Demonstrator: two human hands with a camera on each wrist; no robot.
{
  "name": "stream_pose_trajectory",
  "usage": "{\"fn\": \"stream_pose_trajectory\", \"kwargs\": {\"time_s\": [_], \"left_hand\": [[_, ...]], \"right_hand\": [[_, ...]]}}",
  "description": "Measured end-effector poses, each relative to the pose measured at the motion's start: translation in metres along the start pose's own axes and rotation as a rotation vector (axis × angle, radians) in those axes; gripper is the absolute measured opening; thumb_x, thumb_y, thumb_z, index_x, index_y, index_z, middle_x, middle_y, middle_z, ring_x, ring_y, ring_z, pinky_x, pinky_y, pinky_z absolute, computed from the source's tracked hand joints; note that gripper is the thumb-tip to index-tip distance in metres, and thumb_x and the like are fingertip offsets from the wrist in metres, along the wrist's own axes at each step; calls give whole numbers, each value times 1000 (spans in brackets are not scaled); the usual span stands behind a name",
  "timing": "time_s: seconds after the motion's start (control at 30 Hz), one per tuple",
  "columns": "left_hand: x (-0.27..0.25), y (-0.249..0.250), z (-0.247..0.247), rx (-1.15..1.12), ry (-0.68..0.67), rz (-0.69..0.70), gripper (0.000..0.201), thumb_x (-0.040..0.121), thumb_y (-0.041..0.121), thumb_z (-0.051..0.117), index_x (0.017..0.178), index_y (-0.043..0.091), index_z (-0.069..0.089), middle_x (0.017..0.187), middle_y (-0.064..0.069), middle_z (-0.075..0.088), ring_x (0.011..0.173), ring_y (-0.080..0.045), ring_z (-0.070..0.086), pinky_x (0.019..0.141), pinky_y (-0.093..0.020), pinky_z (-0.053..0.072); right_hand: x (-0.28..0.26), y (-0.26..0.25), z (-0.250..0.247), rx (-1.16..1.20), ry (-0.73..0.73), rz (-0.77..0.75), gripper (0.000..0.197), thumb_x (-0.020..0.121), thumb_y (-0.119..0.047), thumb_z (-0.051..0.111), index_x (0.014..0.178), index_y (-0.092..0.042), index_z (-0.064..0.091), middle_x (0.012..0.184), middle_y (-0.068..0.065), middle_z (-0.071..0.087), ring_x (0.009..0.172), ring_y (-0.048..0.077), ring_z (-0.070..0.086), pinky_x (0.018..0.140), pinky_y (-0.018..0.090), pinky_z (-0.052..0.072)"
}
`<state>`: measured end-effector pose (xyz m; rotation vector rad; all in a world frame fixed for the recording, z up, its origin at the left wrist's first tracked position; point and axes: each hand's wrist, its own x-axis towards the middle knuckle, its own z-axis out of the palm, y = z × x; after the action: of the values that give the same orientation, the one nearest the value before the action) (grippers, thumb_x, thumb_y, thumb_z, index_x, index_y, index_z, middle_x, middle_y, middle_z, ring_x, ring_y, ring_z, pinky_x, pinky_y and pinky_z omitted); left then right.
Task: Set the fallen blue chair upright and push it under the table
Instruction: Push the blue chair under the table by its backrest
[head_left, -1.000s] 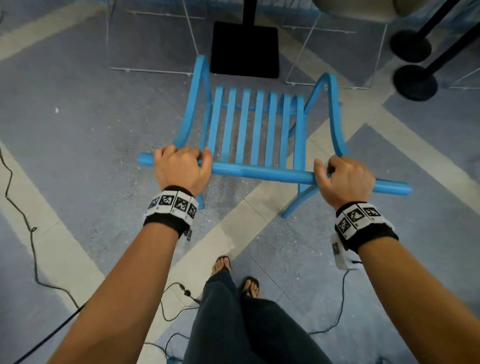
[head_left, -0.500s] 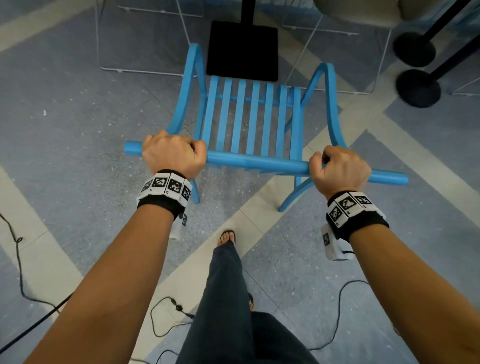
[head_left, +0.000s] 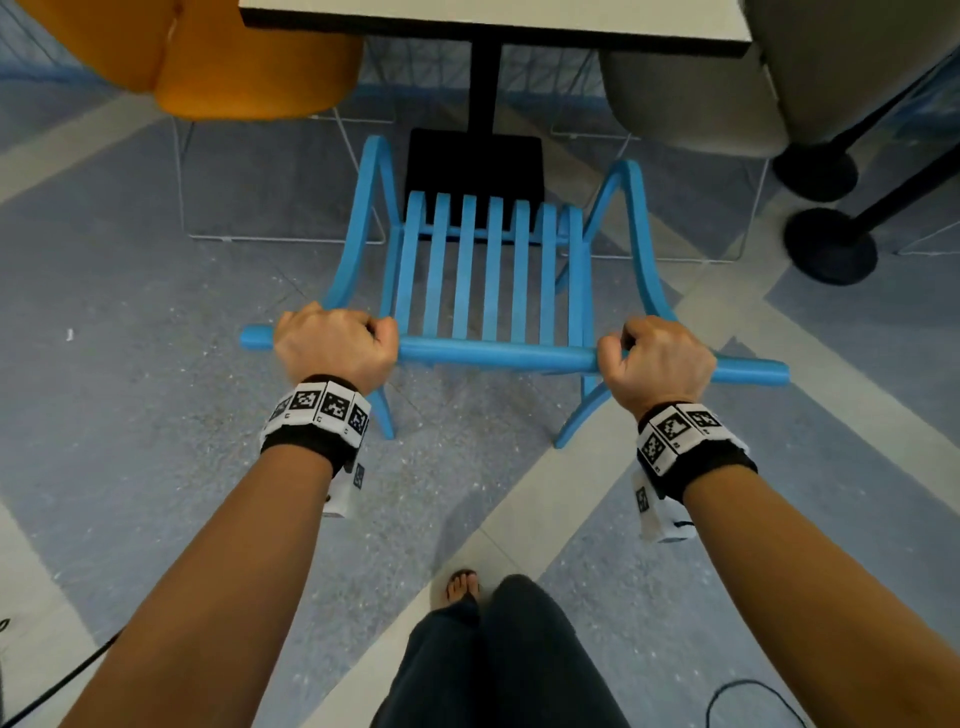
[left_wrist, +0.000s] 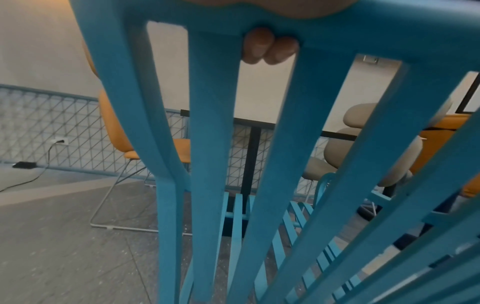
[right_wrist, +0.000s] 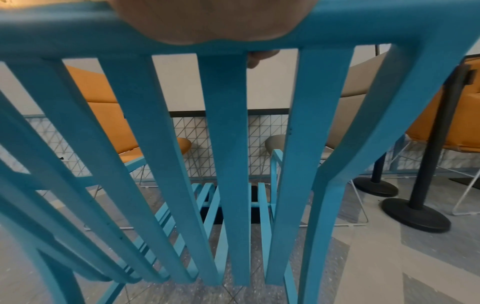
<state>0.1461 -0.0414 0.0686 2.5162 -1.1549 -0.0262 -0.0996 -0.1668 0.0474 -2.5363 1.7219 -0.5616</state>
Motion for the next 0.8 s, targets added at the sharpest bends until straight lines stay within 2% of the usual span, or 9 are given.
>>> {"fn": "stream_pose_trajectory", "kwargs": {"time_s": [0.2, 0.3, 0.37, 0.47, 0.53, 0.6, 0.7, 0.8], "left_hand": [[67, 9, 16, 49, 24, 10, 53, 73, 33, 28, 62, 1, 69, 51, -22, 59, 58, -26, 36, 69, -40, 42], [100, 17, 20, 68, 3, -6, 47, 76, 29, 35, 63, 0, 69, 51, -23, 58, 57, -26, 36, 70, -41, 42], [121, 24, 24, 72, 16, -19, 45, 76, 28, 37, 63, 0, 69, 48, -19, 50, 57, -27, 35, 69, -41, 41], [136, 34, 32, 58, 33, -14, 39, 75, 24, 42, 57, 0, 67, 44, -9, 37, 54, -24, 34, 62, -35, 34], [135, 37, 35, 61, 39, -4, 34, 73, 22, 47, 52, 2, 66, 39, -10, 39, 52, -21, 32, 60, -33, 32], [134, 36, 37, 63, 29, -3, 33, 72, 22, 48, 50, 3, 65, 37, -13, 46, 51, -20, 32, 61, -34, 37], [134, 36, 37, 57, 17, 0, 40, 73, 25, 41, 49, 3, 64, 37, -9, 41, 49, -20, 33, 60, -33, 39], [134, 36, 35, 53, -11, 19, 48, 73, 29, 32, 49, 2, 64, 36, -14, 48, 49, -21, 34, 58, -33, 38]], "right_hand": [[66, -8, 21, 9, 9, -3, 41, 71, -38, 33, 50, -9, 52, 47, 4, 44, 44, 23, 40, 47, 23, 25], [99, -12, 30, 23, 5, -20, 41, 71, -38, 32, 49, -9, 51, 46, 4, 42, 43, 22, 38, 45, 17, 13], [123, -12, 37, 23, 10, -33, 41, 71, -38, 33, 49, -9, 51, 46, 4, 43, 43, 21, 37, 45, 15, 10], [145, -4, 44, 21, 21, -33, 38, 71, -37, 36, 49, -9, 52, 47, 6, 49, 45, 22, 40, 46, 19, 17], [148, 2, 44, 8, 23, -46, 35, 71, -34, 38, 50, -9, 51, 47, 9, 53, 45, 25, 45, 47, 24, 20], [148, 4, 45, -1, 32, -56, 33, 71, -33, 41, 50, -10, 50, 47, 9, 54, 46, 27, 50, 48, 24, 21], [147, 7, 44, 20, 32, -82, 31, 73, -32, 43, 52, -11, 50, 49, 8, 55, 50, 27, 51, 47, 24, 22], [147, 29, 42, 6, 69, -86, 31, 77, -30, 45, 55, -10, 52, 54, 11, 56, 57, 28, 49, 50, 30, 30]]}}
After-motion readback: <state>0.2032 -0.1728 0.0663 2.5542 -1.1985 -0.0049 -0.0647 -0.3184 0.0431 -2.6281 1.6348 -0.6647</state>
